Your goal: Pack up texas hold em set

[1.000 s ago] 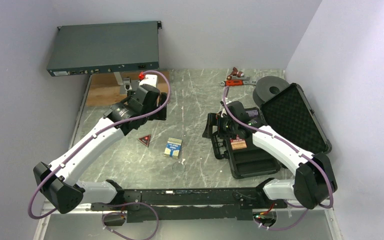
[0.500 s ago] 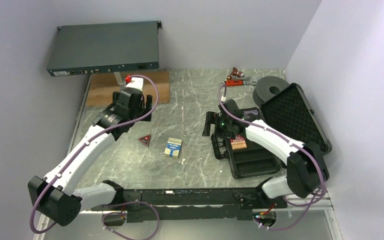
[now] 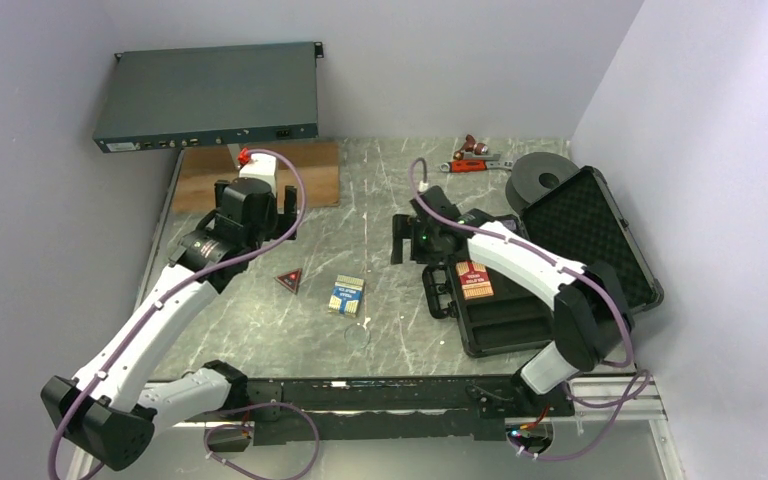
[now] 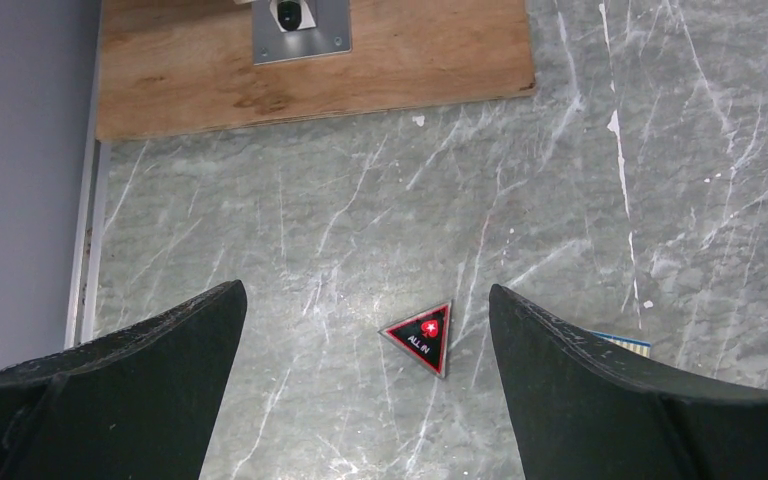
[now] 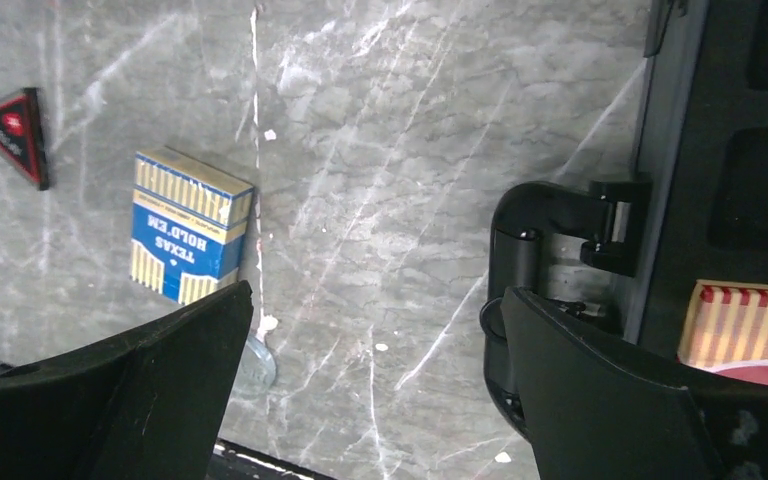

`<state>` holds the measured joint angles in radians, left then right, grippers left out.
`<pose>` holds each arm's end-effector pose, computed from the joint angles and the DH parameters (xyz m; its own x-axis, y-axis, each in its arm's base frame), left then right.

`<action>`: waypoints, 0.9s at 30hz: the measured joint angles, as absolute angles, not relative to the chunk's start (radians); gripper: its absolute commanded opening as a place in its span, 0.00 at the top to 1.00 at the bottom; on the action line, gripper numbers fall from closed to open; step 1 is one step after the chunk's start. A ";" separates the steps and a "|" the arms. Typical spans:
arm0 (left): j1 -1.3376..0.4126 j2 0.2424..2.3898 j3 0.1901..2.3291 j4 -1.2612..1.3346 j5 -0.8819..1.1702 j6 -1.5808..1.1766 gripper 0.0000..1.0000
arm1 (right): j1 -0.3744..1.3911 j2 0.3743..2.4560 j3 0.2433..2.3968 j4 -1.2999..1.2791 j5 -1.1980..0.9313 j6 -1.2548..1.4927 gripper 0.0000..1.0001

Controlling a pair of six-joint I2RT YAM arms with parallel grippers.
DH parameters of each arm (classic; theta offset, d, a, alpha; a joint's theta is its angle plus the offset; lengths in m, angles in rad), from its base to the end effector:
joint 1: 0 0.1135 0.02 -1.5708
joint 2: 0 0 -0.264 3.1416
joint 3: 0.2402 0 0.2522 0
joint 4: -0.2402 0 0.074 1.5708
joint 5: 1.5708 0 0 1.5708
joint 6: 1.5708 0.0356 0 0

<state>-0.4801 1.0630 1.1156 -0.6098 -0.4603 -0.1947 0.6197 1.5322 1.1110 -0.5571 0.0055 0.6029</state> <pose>0.2051 -0.0890 0.3610 -0.4755 0.0522 -0.8782 -0.0128 0.9977 0.0663 0.2599 0.1852 0.2410 -0.8841 0.0658 -0.4626 -0.0934 0.9452 0.3129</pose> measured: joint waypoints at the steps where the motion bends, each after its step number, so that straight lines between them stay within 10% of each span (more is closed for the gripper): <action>1: -0.480 1.058 1.114 -0.609 -0.461 -0.194 0.02 | 0.641 1.552 1.133 -0.575 0.025 0.607 0.00; 27: -0.480 0.928 1.083 -0.610 -0.530 -0.178 0.03 | 0.928 1.911 1.523 -0.817 0.176 0.981 0.00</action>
